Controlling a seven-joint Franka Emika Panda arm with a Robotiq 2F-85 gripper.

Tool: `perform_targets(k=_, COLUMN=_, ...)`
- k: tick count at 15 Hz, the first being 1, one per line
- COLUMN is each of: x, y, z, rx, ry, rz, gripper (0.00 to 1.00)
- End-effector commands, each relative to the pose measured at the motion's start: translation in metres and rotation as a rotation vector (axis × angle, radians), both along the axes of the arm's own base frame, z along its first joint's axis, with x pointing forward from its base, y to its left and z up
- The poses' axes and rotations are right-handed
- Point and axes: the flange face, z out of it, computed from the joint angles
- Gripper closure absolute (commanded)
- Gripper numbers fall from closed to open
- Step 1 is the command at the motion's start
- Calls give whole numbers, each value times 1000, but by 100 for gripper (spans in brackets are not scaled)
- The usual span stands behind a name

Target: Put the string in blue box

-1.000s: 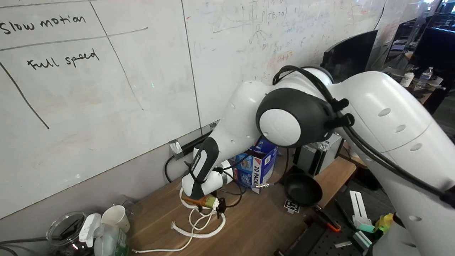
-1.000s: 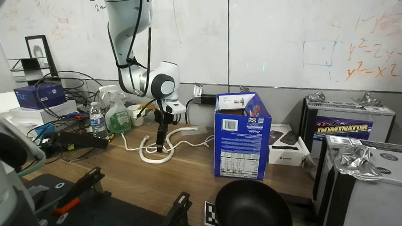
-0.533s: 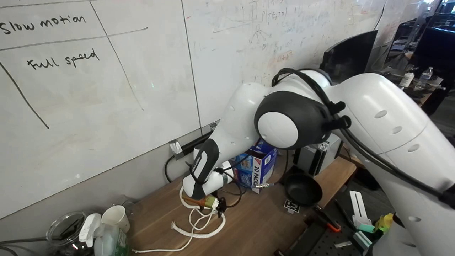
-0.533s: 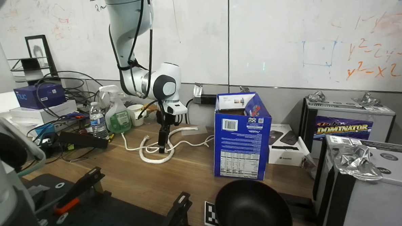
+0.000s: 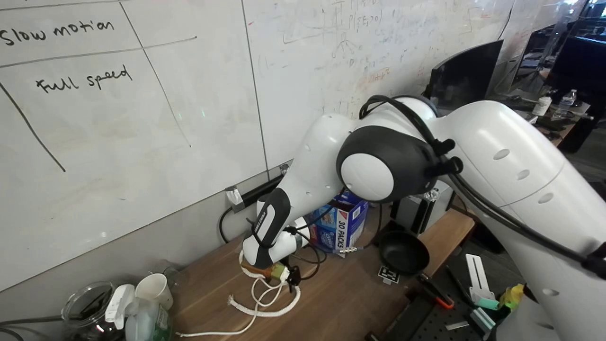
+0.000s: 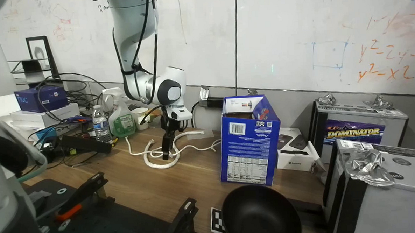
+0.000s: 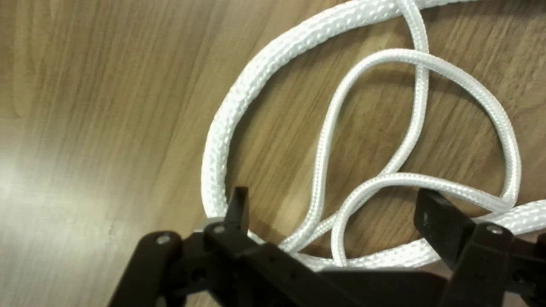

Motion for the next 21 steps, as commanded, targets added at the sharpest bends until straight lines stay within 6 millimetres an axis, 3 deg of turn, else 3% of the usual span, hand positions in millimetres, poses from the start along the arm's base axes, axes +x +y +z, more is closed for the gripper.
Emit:
perform_targets(k=1, x=7, y=7, z=-7, rx=-9, ry=-3, rz=-17, gripper=0)
perform_targets(k=17, x=10, y=6, z=-15, rx=-20, ry=0, rz=-39, gripper=0)
perform_targets(k=19, x=10, y=6, z=-15, rx=-24, ry=-3, rz=-36, gripper=26)
perform_targets(k=21, x=12, y=7, z=-13, rx=-23, ry=-8, rz=-37, gripper=42)
